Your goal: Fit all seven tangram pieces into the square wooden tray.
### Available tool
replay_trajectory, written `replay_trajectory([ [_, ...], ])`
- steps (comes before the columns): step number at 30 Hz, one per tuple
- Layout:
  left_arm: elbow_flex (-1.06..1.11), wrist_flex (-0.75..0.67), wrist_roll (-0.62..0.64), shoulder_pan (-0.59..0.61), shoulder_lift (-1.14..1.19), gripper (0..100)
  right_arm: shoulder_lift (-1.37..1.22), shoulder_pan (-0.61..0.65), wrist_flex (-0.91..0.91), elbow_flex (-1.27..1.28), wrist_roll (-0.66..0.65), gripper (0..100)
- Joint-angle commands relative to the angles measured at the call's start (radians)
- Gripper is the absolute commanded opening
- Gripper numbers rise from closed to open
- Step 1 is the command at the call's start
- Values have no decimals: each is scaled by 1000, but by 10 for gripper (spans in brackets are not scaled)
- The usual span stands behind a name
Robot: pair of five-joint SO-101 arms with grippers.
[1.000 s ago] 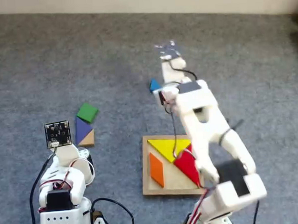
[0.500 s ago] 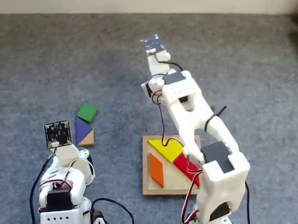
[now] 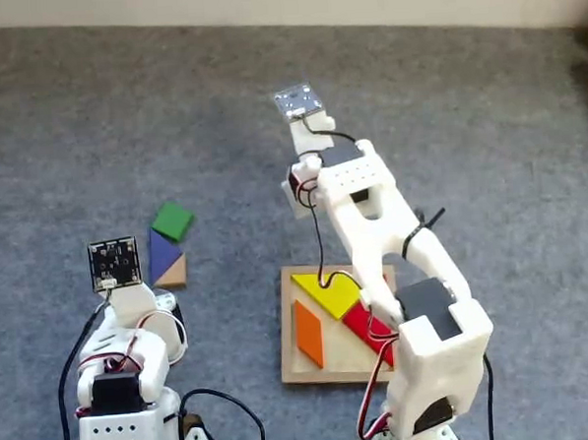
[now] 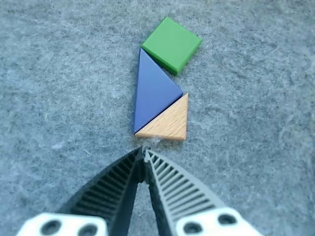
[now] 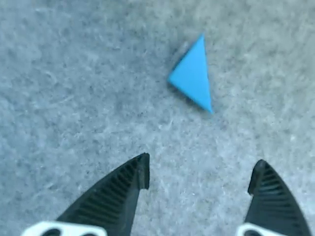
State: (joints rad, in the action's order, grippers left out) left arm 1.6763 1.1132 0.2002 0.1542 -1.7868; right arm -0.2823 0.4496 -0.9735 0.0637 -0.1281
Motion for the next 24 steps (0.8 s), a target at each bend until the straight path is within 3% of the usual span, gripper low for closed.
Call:
replay_trajectory([
  [1,21,2,-6,15,-2,5,30,-15,-12,-62,9,315],
  [8,21,2,-6,15,-2,5,24,-16,15,-68,78,315],
  [16,21,2,-6,15,-2,5,-51,-8,314,-19,106,315],
  [24,21,2,-6,15,-2,5,-329,-10,355,-283,106,314],
])
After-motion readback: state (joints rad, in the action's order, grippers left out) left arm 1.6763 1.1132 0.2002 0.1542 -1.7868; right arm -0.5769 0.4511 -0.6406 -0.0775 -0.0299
